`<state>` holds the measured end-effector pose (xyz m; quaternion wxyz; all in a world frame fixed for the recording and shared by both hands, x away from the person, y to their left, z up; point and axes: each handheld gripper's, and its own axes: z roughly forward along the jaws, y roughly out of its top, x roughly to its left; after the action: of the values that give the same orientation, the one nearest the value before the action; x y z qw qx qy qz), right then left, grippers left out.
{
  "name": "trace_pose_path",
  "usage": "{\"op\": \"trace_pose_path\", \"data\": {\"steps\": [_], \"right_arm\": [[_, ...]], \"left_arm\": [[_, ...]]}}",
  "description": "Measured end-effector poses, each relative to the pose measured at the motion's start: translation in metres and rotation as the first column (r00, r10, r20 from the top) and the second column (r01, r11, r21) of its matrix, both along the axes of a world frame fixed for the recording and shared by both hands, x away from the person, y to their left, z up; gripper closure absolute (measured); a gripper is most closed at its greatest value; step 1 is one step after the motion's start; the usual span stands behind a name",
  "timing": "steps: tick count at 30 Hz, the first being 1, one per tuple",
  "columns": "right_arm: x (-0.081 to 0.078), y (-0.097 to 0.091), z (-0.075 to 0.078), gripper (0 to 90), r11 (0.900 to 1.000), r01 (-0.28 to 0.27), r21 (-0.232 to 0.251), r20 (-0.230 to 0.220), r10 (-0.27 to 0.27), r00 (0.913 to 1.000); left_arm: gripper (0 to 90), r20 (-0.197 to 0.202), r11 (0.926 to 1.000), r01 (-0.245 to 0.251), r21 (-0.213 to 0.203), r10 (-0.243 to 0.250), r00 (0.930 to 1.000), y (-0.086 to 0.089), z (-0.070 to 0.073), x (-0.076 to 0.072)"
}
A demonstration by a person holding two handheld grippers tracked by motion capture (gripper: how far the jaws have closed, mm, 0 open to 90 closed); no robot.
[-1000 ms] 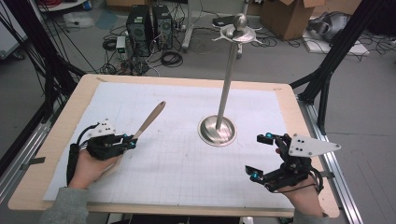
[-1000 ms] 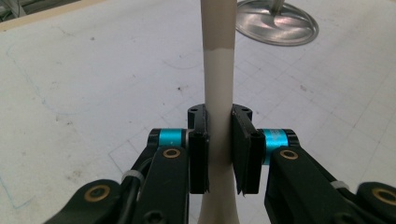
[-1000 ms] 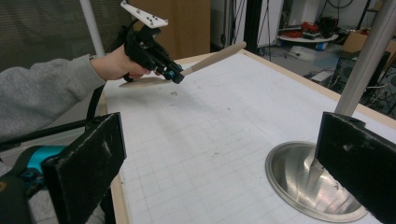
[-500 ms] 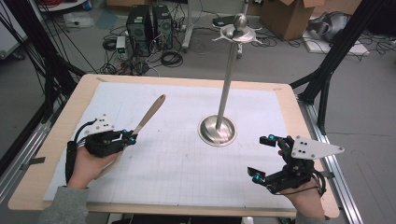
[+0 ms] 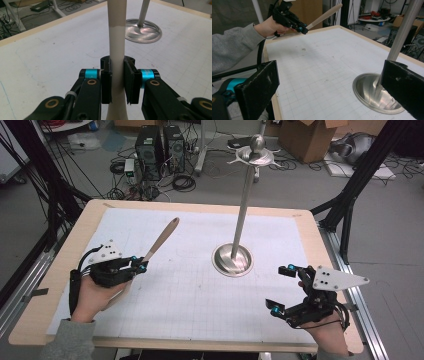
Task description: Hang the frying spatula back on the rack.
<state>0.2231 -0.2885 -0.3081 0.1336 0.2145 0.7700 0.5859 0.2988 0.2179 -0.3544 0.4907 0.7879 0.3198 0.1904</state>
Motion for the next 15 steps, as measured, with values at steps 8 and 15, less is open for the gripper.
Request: {"op": "trace_pose_path", "data": {"steps": [8, 15], "right_arm": [[0.0, -0.002, 0.001, 0.8, 0.9999, -0.004, 0.012, 0.002, 0.004, 1.0], [0.0, -0.004, 0.002, 0.8, 0.9998, -0.004, 0.018, 0.009, 0.004, 1.0]], "left_arm": [[77.8, 0.025, 0.999, 0.015, -0.043, -0.014, 0.9996, -0.008, 0.017, -0.002], [77.8, 0.032, 0.9985, 0.023, -0.05, -0.021, 0.9993, -0.02, 0.029, -0.001]]}}
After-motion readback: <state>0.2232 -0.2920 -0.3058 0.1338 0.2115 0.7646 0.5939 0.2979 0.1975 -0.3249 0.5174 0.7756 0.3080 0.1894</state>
